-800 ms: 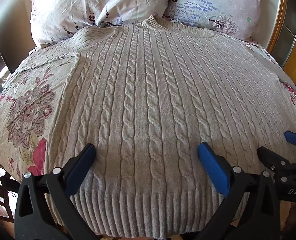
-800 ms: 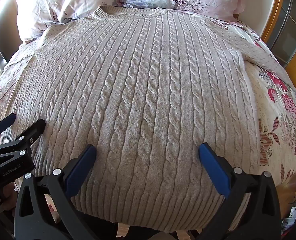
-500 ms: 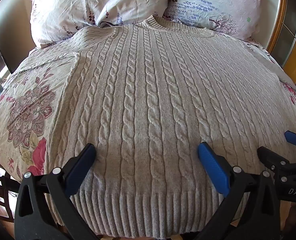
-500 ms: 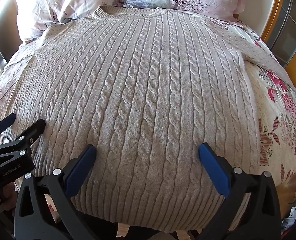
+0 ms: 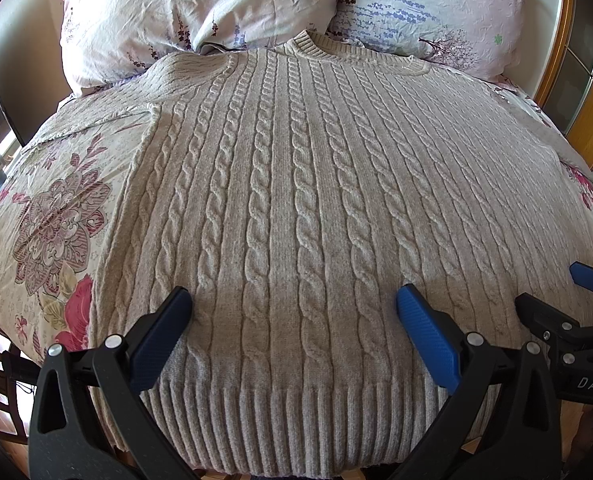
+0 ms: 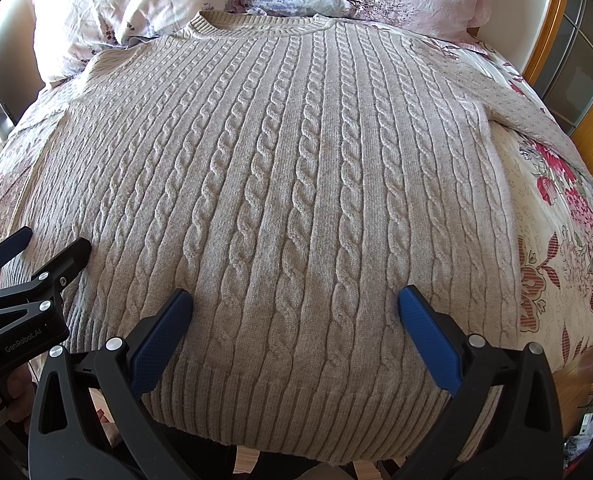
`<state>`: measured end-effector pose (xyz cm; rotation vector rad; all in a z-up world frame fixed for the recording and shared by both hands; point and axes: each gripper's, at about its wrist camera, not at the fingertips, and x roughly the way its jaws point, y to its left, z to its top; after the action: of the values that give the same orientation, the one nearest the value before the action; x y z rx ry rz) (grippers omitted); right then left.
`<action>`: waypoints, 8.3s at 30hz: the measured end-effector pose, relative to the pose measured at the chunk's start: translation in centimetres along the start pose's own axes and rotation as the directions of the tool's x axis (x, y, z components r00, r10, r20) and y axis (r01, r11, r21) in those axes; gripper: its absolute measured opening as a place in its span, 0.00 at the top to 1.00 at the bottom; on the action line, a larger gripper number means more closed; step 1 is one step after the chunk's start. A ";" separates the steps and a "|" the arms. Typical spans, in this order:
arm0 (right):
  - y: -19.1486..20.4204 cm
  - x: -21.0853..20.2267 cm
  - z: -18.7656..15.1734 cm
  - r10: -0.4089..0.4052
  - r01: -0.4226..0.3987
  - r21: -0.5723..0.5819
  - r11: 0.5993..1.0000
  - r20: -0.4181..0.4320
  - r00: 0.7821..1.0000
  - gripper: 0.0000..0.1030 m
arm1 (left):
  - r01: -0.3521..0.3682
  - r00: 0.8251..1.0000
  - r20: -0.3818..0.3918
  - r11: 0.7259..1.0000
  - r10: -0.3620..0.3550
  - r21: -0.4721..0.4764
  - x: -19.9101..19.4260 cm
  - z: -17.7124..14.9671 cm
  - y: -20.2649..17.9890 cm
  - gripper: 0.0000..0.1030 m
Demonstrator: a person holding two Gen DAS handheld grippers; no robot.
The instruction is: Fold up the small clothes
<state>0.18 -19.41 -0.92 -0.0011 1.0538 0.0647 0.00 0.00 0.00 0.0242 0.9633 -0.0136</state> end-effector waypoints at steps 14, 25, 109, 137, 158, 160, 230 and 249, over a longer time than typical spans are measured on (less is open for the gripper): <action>0.0 0.0 0.0 0.000 0.000 0.000 1.000 -0.001 1.000 0.01 | 0.000 1.000 0.000 1.000 0.000 0.000 0.0 0.0 0.0 0.02; 0.0 0.1 0.0 0.000 0.000 0.000 1.000 -0.001 1.000 0.01 | 0.000 1.000 -0.001 1.000 0.000 0.000 0.0 0.0 0.0 0.02; -9.0 -0.2 5.8 0.083 -0.095 0.160 0.983 0.076 0.994 0.01 | 0.008 0.999 -0.053 0.999 -0.006 0.042 1.5 5.7 0.7 0.02; -47.8 3.3 3.7 -0.067 -0.258 0.950 0.175 0.273 0.960 0.72 | 0.186 0.982 0.072 0.918 -0.172 -0.349 1.8 9.9 7.2 0.02; -40.7 4.8 7.2 0.047 -0.366 0.900 0.237 0.365 0.930 0.89 | 0.227 0.974 0.073 0.892 -0.216 -0.392 2.4 9.1 9.1 0.02; -40.1 3.7 8.3 0.031 -0.392 0.880 0.266 0.399 0.916 0.90 | 0.234 0.972 0.081 0.892 -0.220 -0.386 2.4 9.2 9.2 0.02; -19.0 8.1 22.4 0.175 -0.345 0.725 0.596 0.303 0.937 0.89 | 0.241 0.970 0.135 0.848 -0.201 -0.472 2.7 9.6 17.0 0.02; 11.4 11.5 27.7 0.509 -0.511 0.205 0.835 0.068 0.858 0.91 | 0.115 0.991 0.123 0.781 -0.049 -0.614 1.9 8.4 26.3 0.02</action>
<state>29.29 -6.51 3.14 0.4834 1.0225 0.4366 8.55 26.02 3.59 -0.6298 0.8280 0.2236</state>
